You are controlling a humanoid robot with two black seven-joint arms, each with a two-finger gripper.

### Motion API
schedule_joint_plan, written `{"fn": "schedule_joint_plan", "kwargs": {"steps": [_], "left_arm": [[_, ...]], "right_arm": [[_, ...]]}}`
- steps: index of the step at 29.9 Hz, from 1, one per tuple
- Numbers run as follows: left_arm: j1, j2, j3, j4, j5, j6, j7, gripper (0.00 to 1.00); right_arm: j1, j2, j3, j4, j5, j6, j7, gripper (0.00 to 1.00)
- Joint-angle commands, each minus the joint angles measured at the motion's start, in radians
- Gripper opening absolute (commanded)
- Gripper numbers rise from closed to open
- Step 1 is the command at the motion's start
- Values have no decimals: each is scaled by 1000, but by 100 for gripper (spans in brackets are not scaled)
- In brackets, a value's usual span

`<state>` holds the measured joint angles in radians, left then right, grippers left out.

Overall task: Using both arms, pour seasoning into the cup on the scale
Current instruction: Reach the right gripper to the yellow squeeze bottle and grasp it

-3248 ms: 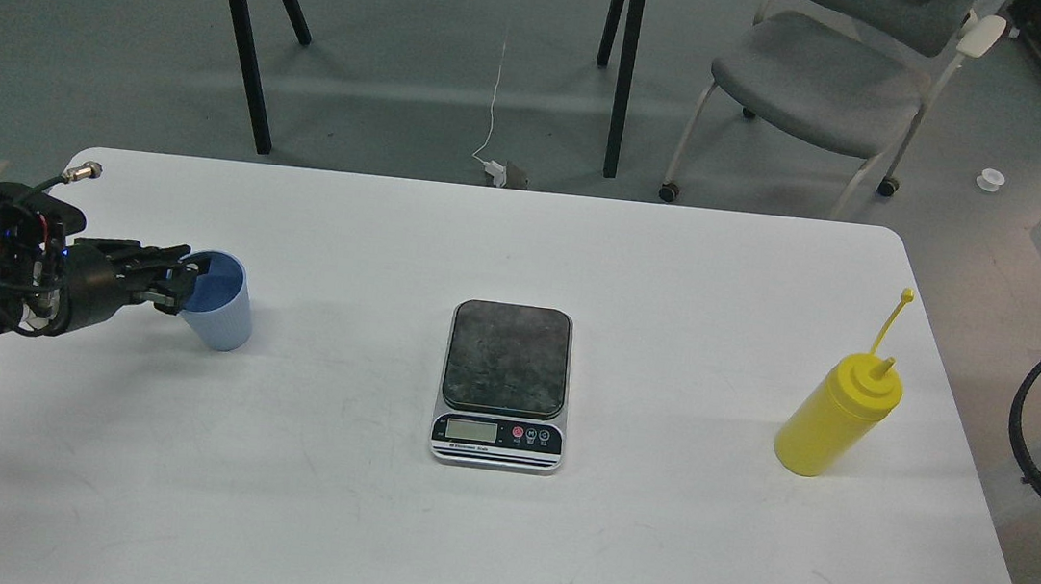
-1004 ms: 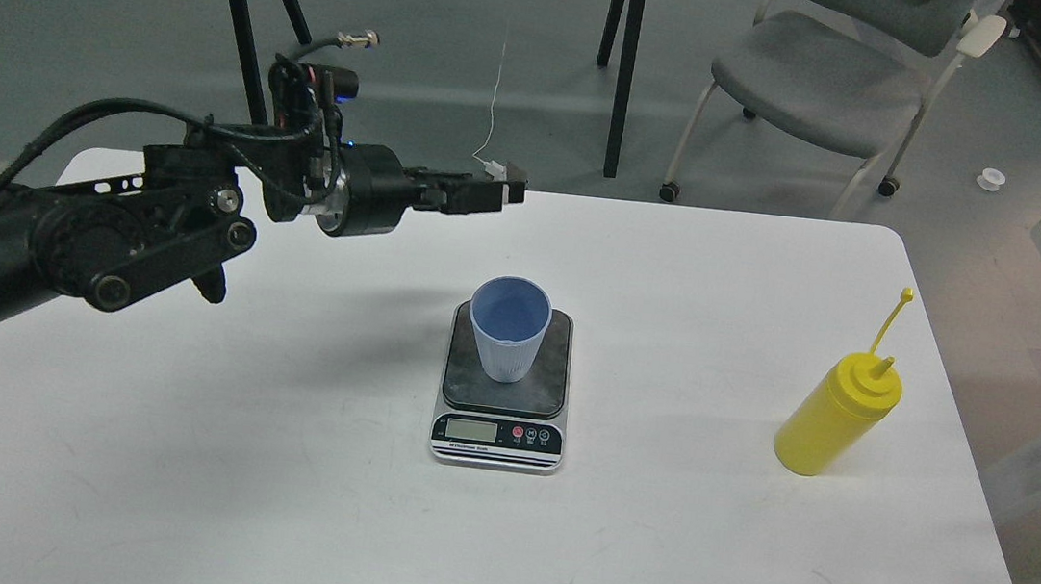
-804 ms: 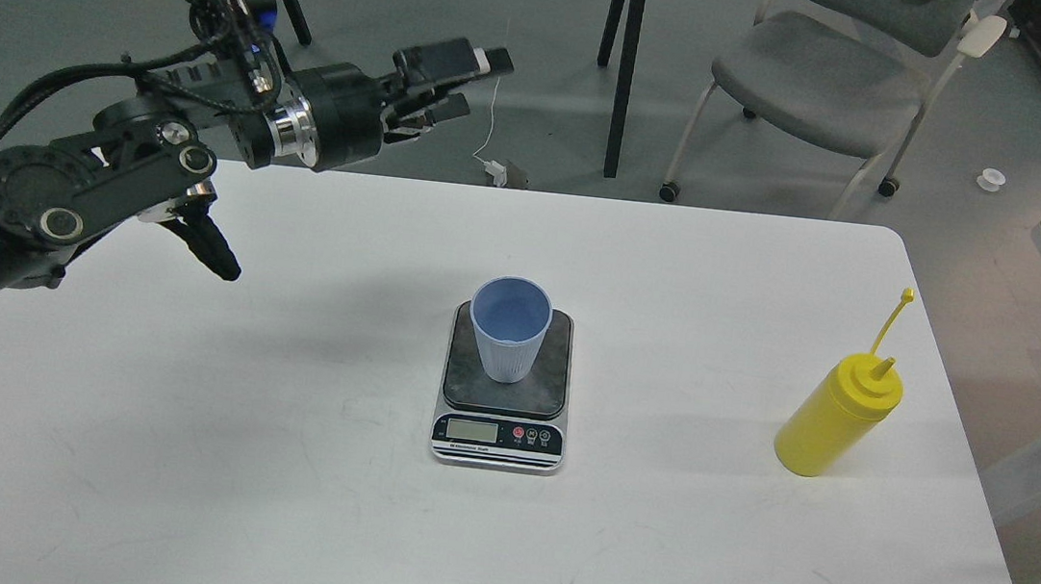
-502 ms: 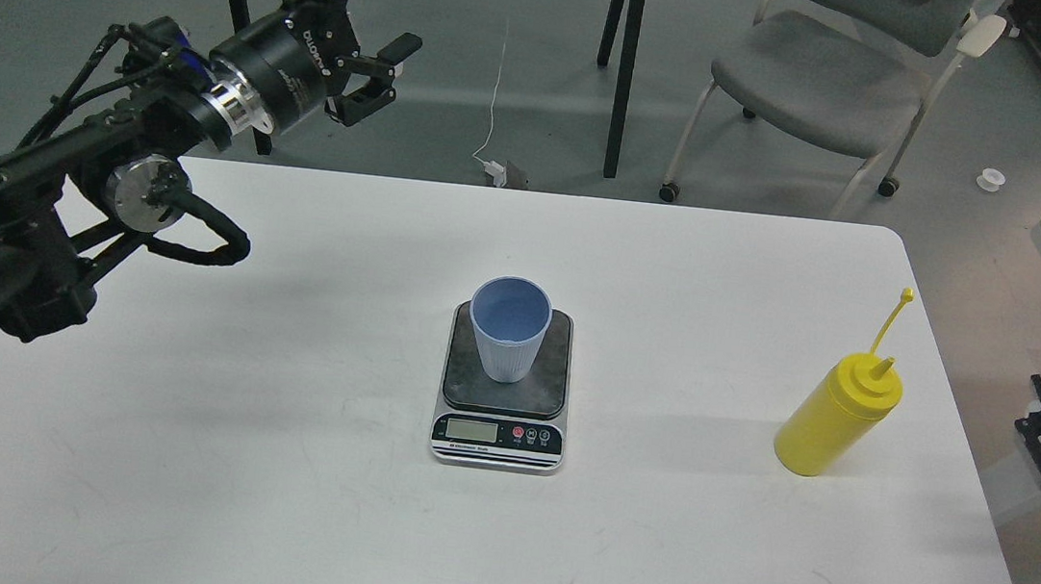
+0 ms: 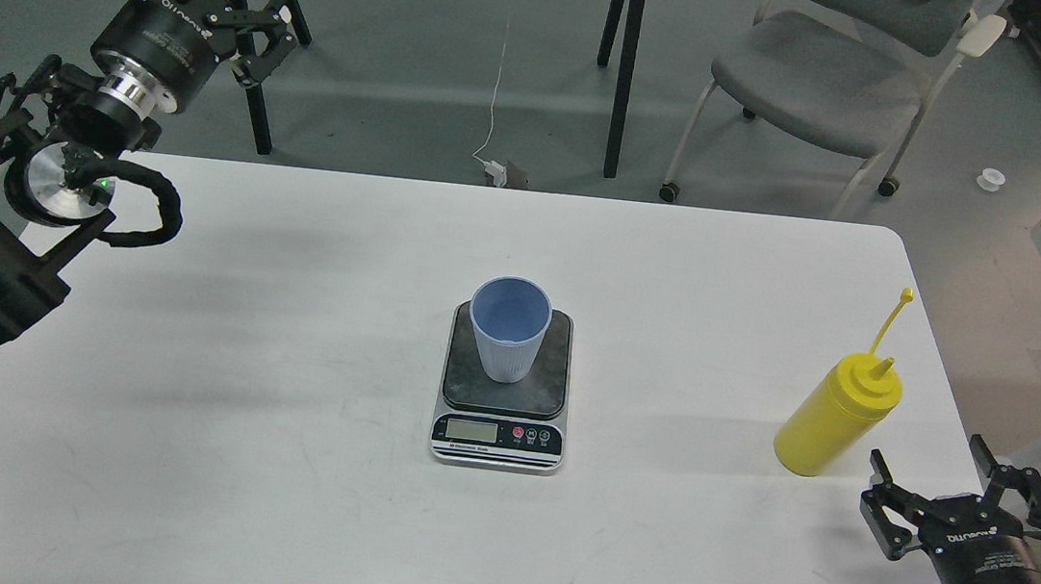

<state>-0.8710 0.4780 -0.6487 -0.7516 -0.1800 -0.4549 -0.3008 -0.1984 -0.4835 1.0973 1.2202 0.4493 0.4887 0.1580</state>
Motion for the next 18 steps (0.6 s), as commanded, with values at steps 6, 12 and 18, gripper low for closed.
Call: {"fn": "schedule_joint_plan", "kwargs": {"steps": [6, 12, 18], "left_arm": [[0, -4, 11, -6, 8, -1, -1, 99], [0, 5, 14, -8, 8, -4, 0, 99], [3, 8, 15, -9, 10, -2, 0, 99]], "right_arm": [[2, 108, 1, -5, -60, 0, 2, 100], [46, 132, 1, -56, -60, 0, 3, 100], [80, 140, 6, -64, -60, 0, 6, 99]]}}
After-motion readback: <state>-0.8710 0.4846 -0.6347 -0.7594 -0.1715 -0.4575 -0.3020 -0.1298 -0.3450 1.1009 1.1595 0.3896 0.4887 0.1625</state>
